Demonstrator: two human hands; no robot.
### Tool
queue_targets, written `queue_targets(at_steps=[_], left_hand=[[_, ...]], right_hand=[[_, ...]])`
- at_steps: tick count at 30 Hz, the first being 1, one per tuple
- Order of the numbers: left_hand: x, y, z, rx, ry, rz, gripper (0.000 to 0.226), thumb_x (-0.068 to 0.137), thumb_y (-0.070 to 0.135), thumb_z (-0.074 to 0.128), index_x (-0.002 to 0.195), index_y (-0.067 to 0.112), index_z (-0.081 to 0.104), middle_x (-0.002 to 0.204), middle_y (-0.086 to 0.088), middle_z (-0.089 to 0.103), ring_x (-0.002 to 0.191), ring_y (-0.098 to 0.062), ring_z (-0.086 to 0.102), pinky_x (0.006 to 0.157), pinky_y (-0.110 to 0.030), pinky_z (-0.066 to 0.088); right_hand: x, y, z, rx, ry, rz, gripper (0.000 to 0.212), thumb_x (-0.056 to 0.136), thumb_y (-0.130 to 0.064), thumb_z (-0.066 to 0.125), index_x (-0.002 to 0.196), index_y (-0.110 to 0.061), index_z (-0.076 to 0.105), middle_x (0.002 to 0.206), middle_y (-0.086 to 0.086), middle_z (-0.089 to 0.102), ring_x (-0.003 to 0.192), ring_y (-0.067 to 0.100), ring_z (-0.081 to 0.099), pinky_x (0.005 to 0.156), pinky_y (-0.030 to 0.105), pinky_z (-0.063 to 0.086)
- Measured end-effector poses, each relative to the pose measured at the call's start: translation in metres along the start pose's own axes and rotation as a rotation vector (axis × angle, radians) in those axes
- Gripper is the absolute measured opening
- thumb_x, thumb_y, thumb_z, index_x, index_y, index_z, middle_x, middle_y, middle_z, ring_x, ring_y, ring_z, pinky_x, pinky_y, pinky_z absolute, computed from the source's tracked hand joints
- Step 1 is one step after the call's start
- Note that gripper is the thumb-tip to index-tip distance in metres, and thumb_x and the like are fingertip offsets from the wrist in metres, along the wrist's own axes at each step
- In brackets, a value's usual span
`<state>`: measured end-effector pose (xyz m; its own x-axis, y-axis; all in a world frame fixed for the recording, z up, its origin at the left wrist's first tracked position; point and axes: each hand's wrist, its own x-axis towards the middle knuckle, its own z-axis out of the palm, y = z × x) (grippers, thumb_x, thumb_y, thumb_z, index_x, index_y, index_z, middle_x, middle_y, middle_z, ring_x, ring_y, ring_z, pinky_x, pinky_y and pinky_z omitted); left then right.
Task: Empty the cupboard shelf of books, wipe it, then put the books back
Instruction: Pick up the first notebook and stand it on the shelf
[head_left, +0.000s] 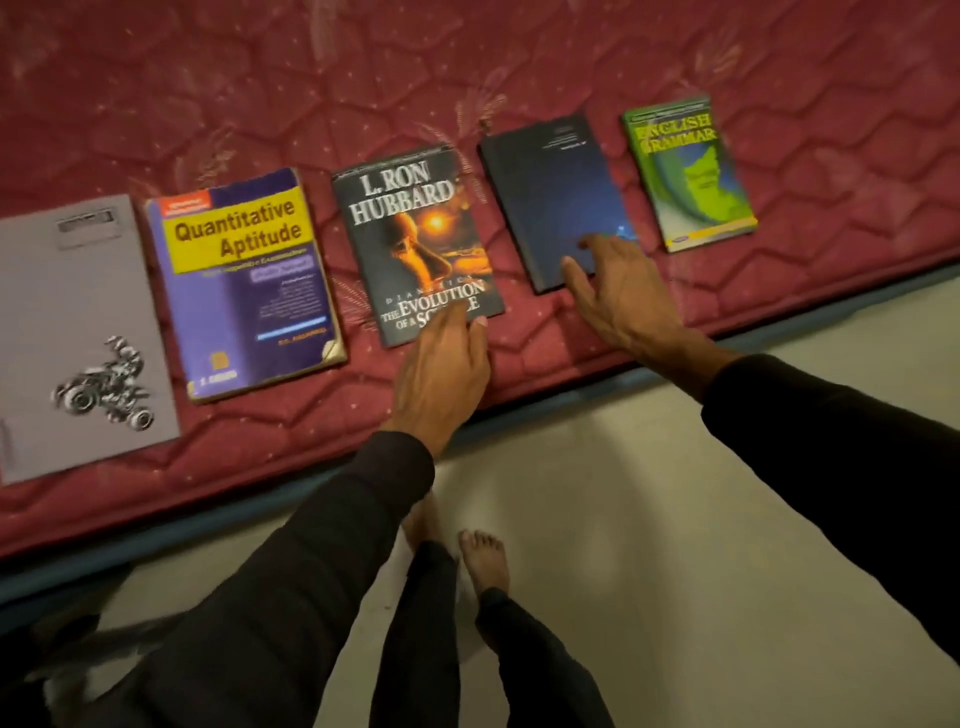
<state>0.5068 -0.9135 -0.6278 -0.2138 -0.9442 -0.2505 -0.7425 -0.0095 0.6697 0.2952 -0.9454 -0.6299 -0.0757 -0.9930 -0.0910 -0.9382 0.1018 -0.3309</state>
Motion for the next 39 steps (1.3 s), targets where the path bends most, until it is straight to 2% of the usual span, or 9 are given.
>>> queue_targets(at_steps=[4, 9, 13, 16, 22, 26, 29, 35, 39], left_hand=[[0.024, 0.017, 0.007, 0.011, -0.009, 0.081, 0.029, 0.103, 0.021, 0.038, 0.112, 0.002, 0.058, 0.11, -0.018, 0.063, 0.104, -0.035, 0.056, 0.088, -0.038, 0.039], [0.051, 0.036, 0.011, 0.058, -0.038, 0.139, 0.023, 0.102, 0.023, 0.039, 0.093, 0.008, 0.053, 0.093, -0.017, 0.062, 0.086, -0.035, 0.056, 0.069, -0.036, 0.034], [0.077, 0.059, 0.027, 0.089, -0.069, 0.201, 0.029, 0.103, 0.027, 0.038, 0.097, 0.006, 0.057, 0.093, -0.017, 0.065, 0.087, -0.037, 0.059, 0.07, -0.04, 0.04], [0.098, 0.086, 0.053, 0.05, -0.103, 0.214, 0.03, 0.103, 0.027, 0.038, 0.087, 0.007, 0.053, 0.081, -0.011, 0.058, 0.079, -0.035, 0.056, 0.066, -0.038, 0.037], [0.139, 0.144, 0.119, -0.005, -0.148, 0.19, 0.032, 0.1, 0.031, 0.04, 0.102, 0.007, 0.061, 0.1, -0.019, 0.067, 0.098, -0.038, 0.06, 0.084, -0.045, 0.048], [0.168, 0.171, 0.158, -0.053, -0.165, 0.089, 0.034, 0.099, 0.033, 0.042, 0.105, 0.005, 0.06, 0.102, -0.021, 0.068, 0.1, -0.041, 0.059, 0.083, -0.044, 0.048], [0.19, 0.183, 0.177, -0.072, -0.115, -0.041, 0.029, 0.098, 0.03, 0.044, 0.103, 0.004, 0.057, 0.102, -0.019, 0.065, 0.098, -0.036, 0.057, 0.071, -0.035, 0.037], [0.232, 0.188, 0.196, -0.156, 0.054, -0.26, 0.031, 0.092, 0.025, 0.049, 0.108, 0.001, 0.06, 0.111, -0.018, 0.065, 0.104, -0.034, 0.058, 0.081, -0.037, 0.043], [0.254, 0.194, 0.205, -0.262, 0.118, -0.388, 0.032, 0.086, 0.027, 0.056, 0.104, 0.004, 0.068, 0.107, -0.013, 0.069, 0.098, -0.028, 0.065, 0.065, -0.027, 0.041]], right_hand=[[0.009, 0.031, -0.017, -0.001, 0.05, 0.072, 0.05, 0.095, -0.04, 0.043, 0.123, -0.001, 0.057, 0.119, 0.024, 0.062, 0.111, 0.042, 0.055, 0.093, 0.047, 0.044], [0.016, 0.062, -0.031, -0.01, 0.091, 0.163, 0.052, 0.094, -0.043, 0.04, 0.121, -0.002, 0.058, 0.113, 0.023, 0.062, 0.108, 0.041, 0.055, 0.09, 0.047, 0.044], [0.032, 0.097, -0.038, 0.036, 0.122, 0.221, 0.049, 0.096, -0.039, 0.043, 0.124, -0.001, 0.056, 0.121, 0.023, 0.061, 0.114, 0.04, 0.053, 0.095, 0.047, 0.043], [0.047, 0.133, -0.042, 0.043, 0.141, 0.249, 0.053, 0.095, -0.042, 0.041, 0.124, 0.0, 0.057, 0.121, 0.023, 0.061, 0.113, 0.04, 0.055, 0.094, 0.046, 0.043], [0.071, 0.205, -0.042, 0.075, 0.142, 0.265, 0.051, 0.093, -0.04, 0.043, 0.12, 0.002, 0.057, 0.117, 0.027, 0.061, 0.108, 0.043, 0.055, 0.087, 0.045, 0.041], [0.088, 0.245, -0.035, 0.09, 0.132, 0.207, 0.046, 0.093, -0.034, 0.046, 0.105, 0.008, 0.058, 0.102, 0.032, 0.061, 0.095, 0.046, 0.057, 0.079, 0.046, 0.035], [0.106, 0.26, -0.032, 0.141, 0.106, 0.231, 0.053, 0.091, -0.038, 0.046, 0.112, 0.01, 0.056, 0.111, 0.033, 0.06, 0.103, 0.045, 0.056, 0.087, 0.046, 0.036], [0.146, 0.277, -0.013, 0.286, 0.027, 0.313, 0.055, 0.091, -0.05, 0.049, 0.103, 0.003, 0.061, 0.102, 0.025, 0.064, 0.096, 0.038, 0.059, 0.078, 0.043, 0.037], [0.16, 0.28, -0.002, 0.266, -0.004, 0.312, 0.063, 0.089, -0.057, 0.044, 0.1, 0.001, 0.064, 0.102, 0.024, 0.065, 0.103, 0.039, 0.058, 0.082, 0.044, 0.038]])
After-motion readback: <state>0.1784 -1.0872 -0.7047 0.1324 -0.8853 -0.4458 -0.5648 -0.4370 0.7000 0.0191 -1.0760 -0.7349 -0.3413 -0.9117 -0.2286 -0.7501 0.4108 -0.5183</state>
